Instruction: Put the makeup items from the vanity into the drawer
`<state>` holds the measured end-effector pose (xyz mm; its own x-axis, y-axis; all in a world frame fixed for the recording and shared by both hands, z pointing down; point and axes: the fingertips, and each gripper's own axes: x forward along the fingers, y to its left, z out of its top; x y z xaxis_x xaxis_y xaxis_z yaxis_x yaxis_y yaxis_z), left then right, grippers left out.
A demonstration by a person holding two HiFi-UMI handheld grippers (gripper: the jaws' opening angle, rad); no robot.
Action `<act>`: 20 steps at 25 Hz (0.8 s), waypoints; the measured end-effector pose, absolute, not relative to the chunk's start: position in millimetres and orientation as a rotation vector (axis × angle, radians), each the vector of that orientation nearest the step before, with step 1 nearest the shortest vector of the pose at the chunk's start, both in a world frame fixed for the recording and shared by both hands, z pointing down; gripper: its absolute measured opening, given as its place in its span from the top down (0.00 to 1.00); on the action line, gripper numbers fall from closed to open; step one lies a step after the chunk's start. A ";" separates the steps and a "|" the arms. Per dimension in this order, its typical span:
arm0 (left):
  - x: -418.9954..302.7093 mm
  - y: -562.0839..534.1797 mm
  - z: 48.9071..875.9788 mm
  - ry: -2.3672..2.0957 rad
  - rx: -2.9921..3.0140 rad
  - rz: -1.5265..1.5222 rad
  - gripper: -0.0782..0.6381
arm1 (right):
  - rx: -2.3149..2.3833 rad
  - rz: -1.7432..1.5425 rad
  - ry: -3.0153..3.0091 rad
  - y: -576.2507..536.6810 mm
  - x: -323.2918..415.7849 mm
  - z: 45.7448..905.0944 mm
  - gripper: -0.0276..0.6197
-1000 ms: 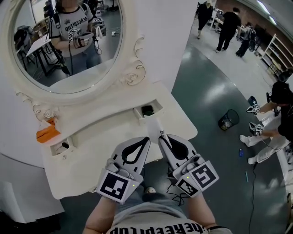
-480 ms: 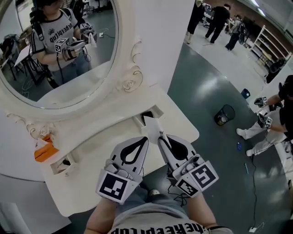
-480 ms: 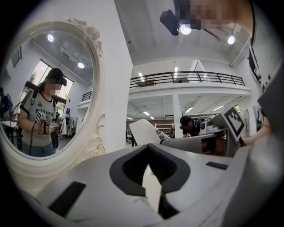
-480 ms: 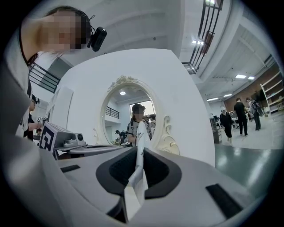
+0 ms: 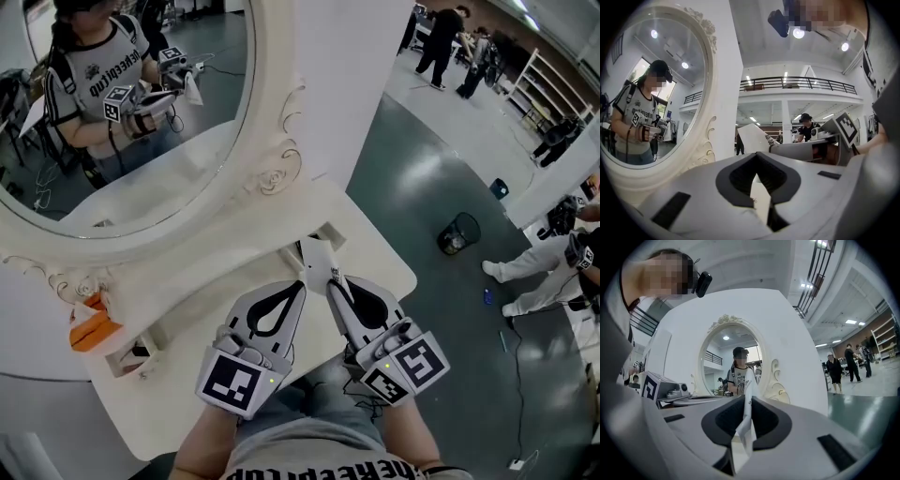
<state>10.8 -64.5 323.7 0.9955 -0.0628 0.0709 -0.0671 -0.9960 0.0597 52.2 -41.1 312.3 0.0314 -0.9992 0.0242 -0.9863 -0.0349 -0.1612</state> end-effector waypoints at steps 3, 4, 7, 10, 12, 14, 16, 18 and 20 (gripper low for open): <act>12.5 -69.4 328.1 -0.095 3.069 0.115 0.87 | -2.188 -0.202 2.108 -45.5 54.5 314.4 0.87; 13.5 -70.3 329.3 -0.093 3.067 0.117 0.87 | -2.190 -0.202 2.107 -46.2 55.6 315.1 0.87; 17.7 -71.3 330.4 -0.091 3.065 0.117 0.87 | -2.192 -0.204 2.110 -47.2 59.9 316.0 0.87; 22.7 -72.3 329.4 -0.111 3.063 0.119 0.87 | -2.180 -0.207 2.125 -49.8 66.7 315.2 0.87; 26.5 -74.6 329.4 -0.137 3.063 0.126 0.87 | -2.164 -0.207 2.141 -53.6 72.5 315.1 0.87; 31.0 -78.2 329.6 -0.171 3.059 0.131 0.87 | -2.143 -0.209 2.164 -58.6 78.1 315.6 0.87; 35.0 -82.2 330.4 -0.207 3.055 0.135 0.87 | -2.117 -0.213 2.192 -63.7 82.5 317.0 0.87; 39.6 -86.5 331.4 -0.245 3.051 0.140 0.87 | -2.092 -0.218 2.216 -68.7 87.6 318.8 0.87; 45.6 -90.4 331.7 -0.277 3.047 0.142 0.87 | -2.069 -0.226 2.241 -73.5 94.2 320.1 0.87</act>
